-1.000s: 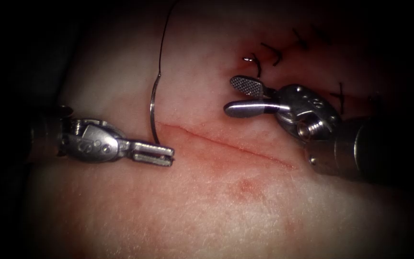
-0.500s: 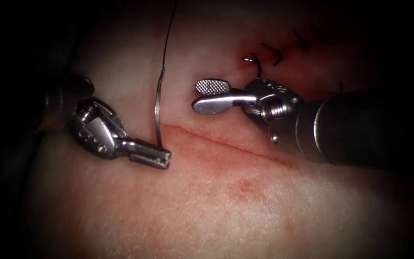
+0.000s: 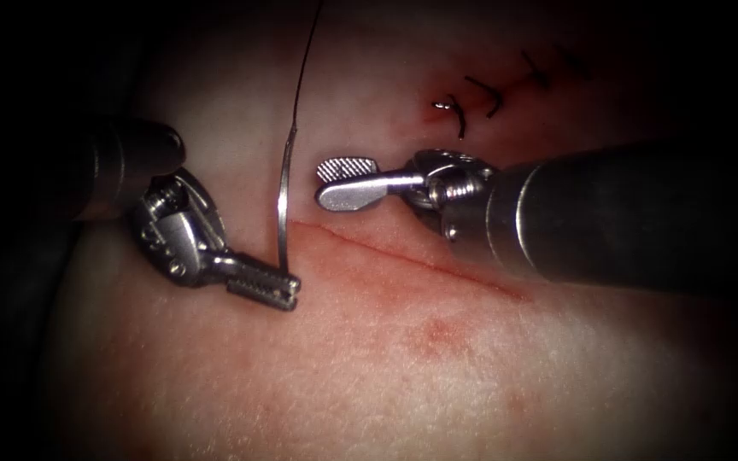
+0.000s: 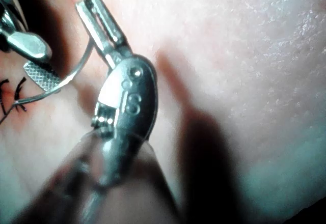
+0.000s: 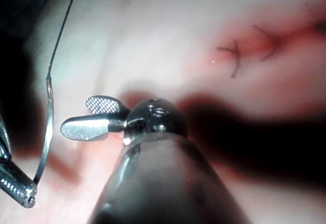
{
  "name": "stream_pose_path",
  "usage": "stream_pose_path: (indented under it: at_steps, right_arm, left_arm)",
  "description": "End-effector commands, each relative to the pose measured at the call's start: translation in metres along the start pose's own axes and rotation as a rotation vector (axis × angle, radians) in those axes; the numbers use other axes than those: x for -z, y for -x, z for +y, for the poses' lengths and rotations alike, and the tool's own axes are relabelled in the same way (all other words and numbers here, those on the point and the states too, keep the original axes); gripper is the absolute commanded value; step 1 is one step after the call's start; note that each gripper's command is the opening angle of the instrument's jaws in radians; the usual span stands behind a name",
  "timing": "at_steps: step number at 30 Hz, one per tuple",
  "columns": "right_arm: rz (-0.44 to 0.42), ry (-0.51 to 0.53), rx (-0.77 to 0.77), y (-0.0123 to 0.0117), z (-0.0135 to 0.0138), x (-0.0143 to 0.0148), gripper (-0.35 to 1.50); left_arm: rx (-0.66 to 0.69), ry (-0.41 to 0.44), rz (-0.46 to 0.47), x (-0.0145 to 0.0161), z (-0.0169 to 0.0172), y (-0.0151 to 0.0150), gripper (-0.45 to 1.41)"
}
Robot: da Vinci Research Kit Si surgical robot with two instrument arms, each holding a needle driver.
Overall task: Wound Closure
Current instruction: Hand needle to the right grapser
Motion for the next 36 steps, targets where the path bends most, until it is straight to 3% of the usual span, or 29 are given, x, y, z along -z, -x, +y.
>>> stream_pose_path:
  at_steps: [1, 29, 36]
  right_arm:
    - [0.001, -0.003, -0.005, 0.0006, 0.0006, -0.0012, 1.12]
    - [-0.008, -0.050, -0.051, 0.0028, 0.0005, -0.0048, 1.09]
    - [-0.008, -0.059, -0.057, 0.0028, 0.0004, -0.0052, 0.90]
  left_arm:
    - [-0.001, 0.000, 0.001, -0.0004, 0.0002, 0.0008, -0.45]
    - [-0.005, 0.005, 0.010, -0.0005, 0.0004, 0.0005, -0.45]
    - [-0.006, 0.006, 0.011, -0.0005, 0.0005, 0.0005, -0.45]
